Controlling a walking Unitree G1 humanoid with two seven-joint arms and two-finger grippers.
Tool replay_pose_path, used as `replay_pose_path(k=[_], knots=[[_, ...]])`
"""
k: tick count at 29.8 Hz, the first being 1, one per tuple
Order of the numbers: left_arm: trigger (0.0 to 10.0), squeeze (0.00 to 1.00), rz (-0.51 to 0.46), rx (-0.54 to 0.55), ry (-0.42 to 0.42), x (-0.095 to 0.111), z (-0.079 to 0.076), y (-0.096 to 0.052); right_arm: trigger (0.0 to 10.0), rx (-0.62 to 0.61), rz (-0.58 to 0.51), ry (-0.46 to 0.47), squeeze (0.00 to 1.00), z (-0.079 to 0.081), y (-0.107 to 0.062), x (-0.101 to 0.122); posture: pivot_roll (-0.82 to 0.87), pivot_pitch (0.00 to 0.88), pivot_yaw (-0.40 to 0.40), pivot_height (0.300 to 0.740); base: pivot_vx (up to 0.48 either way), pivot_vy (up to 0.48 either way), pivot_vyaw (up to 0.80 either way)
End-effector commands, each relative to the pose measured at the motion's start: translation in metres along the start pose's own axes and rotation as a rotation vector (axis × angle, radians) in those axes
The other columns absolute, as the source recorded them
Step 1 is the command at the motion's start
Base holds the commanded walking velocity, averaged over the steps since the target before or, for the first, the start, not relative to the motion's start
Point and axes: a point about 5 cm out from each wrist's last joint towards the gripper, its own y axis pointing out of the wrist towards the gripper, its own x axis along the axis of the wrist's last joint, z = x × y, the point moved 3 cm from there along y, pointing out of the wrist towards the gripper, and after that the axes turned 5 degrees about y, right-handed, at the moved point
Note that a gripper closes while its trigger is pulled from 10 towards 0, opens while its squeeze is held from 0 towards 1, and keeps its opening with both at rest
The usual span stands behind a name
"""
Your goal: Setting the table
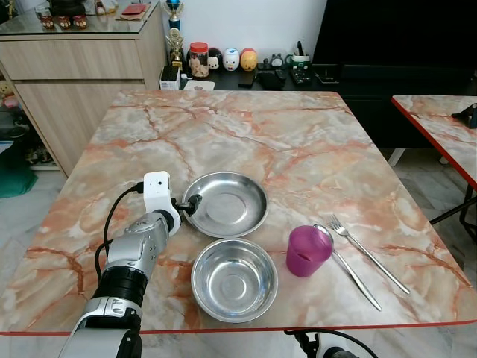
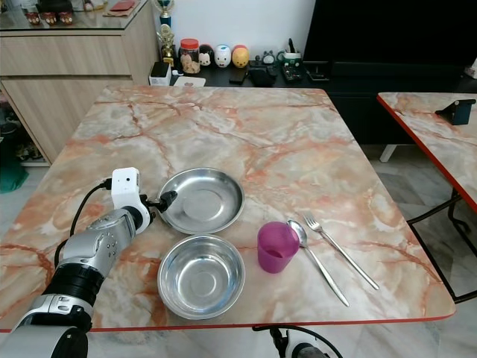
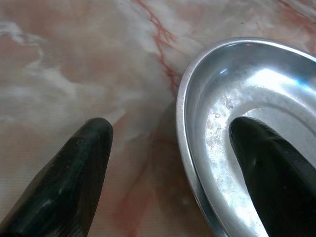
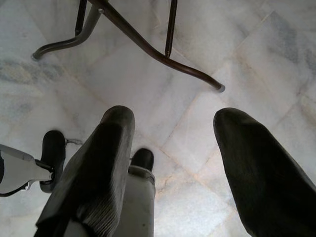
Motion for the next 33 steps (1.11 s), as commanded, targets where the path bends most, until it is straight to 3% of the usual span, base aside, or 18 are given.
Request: replay_pose_path(k=[1, 3, 5, 6, 7, 10, 12, 13, 14, 16, 17, 19, 21, 22, 23, 24, 32, 33], knots=[[10.0, 0.0, -0.003, 0.002, 0.047, 0.004, -0.004, 0.002, 10.0, -0.002, 0.001, -0.009, 0.0, -0.002, 0.0, 0.002, -0.01, 0.0, -0.065, 0.719, 0.0, 0.0, 0.0], [10.0, 0.0, 0.001, 0.004, 0.048, 0.003, -0.005, 0.002, 10.0, -0.002, 0.001, -0.008, 0.0, -0.002, 0.0, 0.002, -0.01, 0.0, -0.065, 0.719, 0.0, 0.0, 0.0], [9.2, 0.0, 0.009, 0.0, 0.068, 0.001, -0.007, 0.002, 10.0, -0.002, 0.001, -0.008, 0.0, -0.002, 0.0, 0.003, -0.01, 0.0, -0.064, 0.719, 0.0, 0.0, 0.0], [7.1, 0.0, 0.011, -0.002, 0.071, 0.001, -0.008, 0.003, 10.0, -0.002, 0.001, -0.008, 0.0, -0.002, 0.0, 0.002, -0.01, 0.0, -0.064, 0.719, 0.0, 0.0, 0.0], [6.2, 0.0, 0.014, 0.0, 0.08, 0.001, -0.008, 0.003, 10.0, -0.001, 0.001, -0.008, 0.0, -0.002, 0.0, 0.003, -0.01, 0.0, -0.063, 0.719, 0.0, 0.0, 0.0], [6.1, 0.0, 0.016, 0.002, 0.089, 0.0, -0.008, 0.003, 10.0, -0.001, 0.001, -0.008, 0.0, -0.002, 0.0, 0.002, 0.0, 0.0, -0.063, 0.719, 0.0, 0.0, 0.0], [3.4, 0.0, 0.027, 0.007, 0.101, -0.002, -0.008, 0.003, 10.0, 0.002, 0.002, -0.009, 0.0, -0.001, 0.0, 0.002, 0.0, 0.0, -0.063, 0.719, 0.0, 0.0, 0.0], [3.4, 0.0, 0.027, 0.007, 0.101, -0.003, -0.008, 0.003, 10.0, 0.002, 0.002, -0.009, 0.0, -0.001, 0.0, 0.002, 0.0, 0.0, -0.063, 0.719, 0.0, 0.0, 0.0], [2.2, 0.0, 0.03, 0.009, 0.102, -0.003, -0.008, 0.003, 10.0, 0.003, 0.003, -0.009, 0.0, -0.001, 0.0, 0.002, 0.0, 0.0, -0.063, 0.719, 0.0, 0.0, 0.0], [2.0, 0.0, 0.035, 0.012, 0.108, -0.004, -0.008, 0.002, 10.0, 0.004, 0.004, -0.01, 0.0, -0.001, 0.0, 0.002, 0.0, 0.0, -0.063, 0.719, 0.0, 0.0, 0.0], [2.0, 0.0, 0.035, 0.012, 0.108, -0.004, -0.008, 0.002, 10.0, 0.004, 0.004, -0.01, 0.0, -0.001, 0.0, 0.002, 0.0, 0.0, -0.063, 0.719, 0.0, 0.0, 0.0], [3.5, 0.0, 0.039, 0.016, 0.113, -0.005, -0.008, 0.002, 10.0, 0.007, 0.006, -0.015, 0.0, -0.001, 0.0, 0.002, -0.01, 0.0, -0.062, 0.719, 0.0, 0.0, 0.0], [3.9, 0.0, 0.041, 0.018, 0.113, -0.005, -0.008, 0.002, 10.0, 0.008, 0.006, -0.015, 0.0, -0.001, 0.0, 0.002, -0.01, 0.0, -0.062, 0.719, 0.0, 0.0, 0.0], [8.7, 0.0, 0.043, 0.02, 0.116, -0.006, -0.008, 0.002, 10.0, 0.009, 0.007, -0.016, 0.0, -0.001, 0.0, 0.002, 0.0, 0.0, -0.063, 0.719, 0.0, 0.0, 0.0], [8.7, 0.0, 0.043, 0.02, 0.116, -0.006, -0.008, 0.002, 10.0, 0.009, 0.007, -0.016, 0.0, -0.001, 0.0, 0.002, 0.0, 0.0, -0.063, 0.719, 0.0, 0.0, 0.0], [10.0, 0.0, 0.046, 0.021, 0.118, -0.006, -0.008, 0.002, 10.0, 0.009, 0.007, -0.016, 0.0, -0.001, 0.0, 0.002, 0.0, 0.0, -0.063, 0.719, 0.0, 0.0, 0.0], [10.0, 0.0, 0.061, 0.019, 0.131, -0.009, -0.008, 0.002, 10.0, 0.01, 0.008, -0.017, 0.0, -0.001, 0.0, 0.002, 0.0, 0.0, -0.064, 0.719, 0.0, 0.0, 0.0], [9.3, 0.0, 0.063, 0.019, 0.132, -0.009, -0.008, 0.002, 10.0, 0.01, 0.009, -0.017, 0.0, -0.001, 0.0, 0.002, 0.0, 0.0, -0.064, 0.719, 0.0, 0.0, 0.0]])
